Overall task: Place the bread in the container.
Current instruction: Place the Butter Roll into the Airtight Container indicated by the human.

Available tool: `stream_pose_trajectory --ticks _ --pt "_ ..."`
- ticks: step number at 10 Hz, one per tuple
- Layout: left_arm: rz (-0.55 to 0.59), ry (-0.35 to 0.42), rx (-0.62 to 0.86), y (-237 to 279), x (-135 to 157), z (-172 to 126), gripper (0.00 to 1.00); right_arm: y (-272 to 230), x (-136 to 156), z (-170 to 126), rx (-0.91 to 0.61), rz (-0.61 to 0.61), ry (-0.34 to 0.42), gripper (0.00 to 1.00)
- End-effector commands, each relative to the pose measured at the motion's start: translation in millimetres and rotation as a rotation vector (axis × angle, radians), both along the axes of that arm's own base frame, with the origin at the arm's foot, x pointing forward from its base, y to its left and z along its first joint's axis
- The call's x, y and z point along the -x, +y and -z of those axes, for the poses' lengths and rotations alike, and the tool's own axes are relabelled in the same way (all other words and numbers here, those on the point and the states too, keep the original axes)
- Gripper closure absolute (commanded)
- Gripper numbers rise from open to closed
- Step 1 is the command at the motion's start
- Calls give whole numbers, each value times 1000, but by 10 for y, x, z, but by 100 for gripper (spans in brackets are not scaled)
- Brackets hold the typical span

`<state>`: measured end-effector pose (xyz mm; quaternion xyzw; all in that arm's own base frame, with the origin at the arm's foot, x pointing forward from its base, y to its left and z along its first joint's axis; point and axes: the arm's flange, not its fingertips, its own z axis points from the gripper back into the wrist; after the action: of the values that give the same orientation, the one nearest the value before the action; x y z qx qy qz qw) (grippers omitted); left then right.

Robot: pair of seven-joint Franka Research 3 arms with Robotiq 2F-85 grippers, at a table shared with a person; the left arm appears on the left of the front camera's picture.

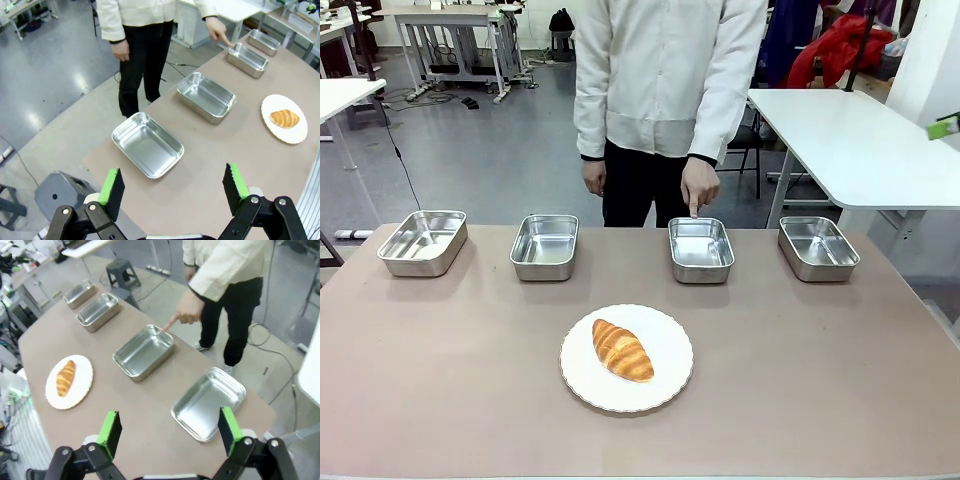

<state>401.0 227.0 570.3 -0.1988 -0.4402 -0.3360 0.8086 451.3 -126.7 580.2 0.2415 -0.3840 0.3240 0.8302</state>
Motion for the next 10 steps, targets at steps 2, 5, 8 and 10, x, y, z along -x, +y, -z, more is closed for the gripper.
stream_pose_trajectory --ticks 2,5,8,10 --pt "10 -11 5 16 21 -14 0 1253 15 -493 96 9 95 0" --pt "10 -11 5 16 21 -14 0 2729 281 -297 232 -21 232 0" --pt "10 -11 5 16 21 -14 0 3999 500 544 346 96 306 0" --pt "10 -11 5 16 21 -14 0 4425 711 1275 415 115 376 0"
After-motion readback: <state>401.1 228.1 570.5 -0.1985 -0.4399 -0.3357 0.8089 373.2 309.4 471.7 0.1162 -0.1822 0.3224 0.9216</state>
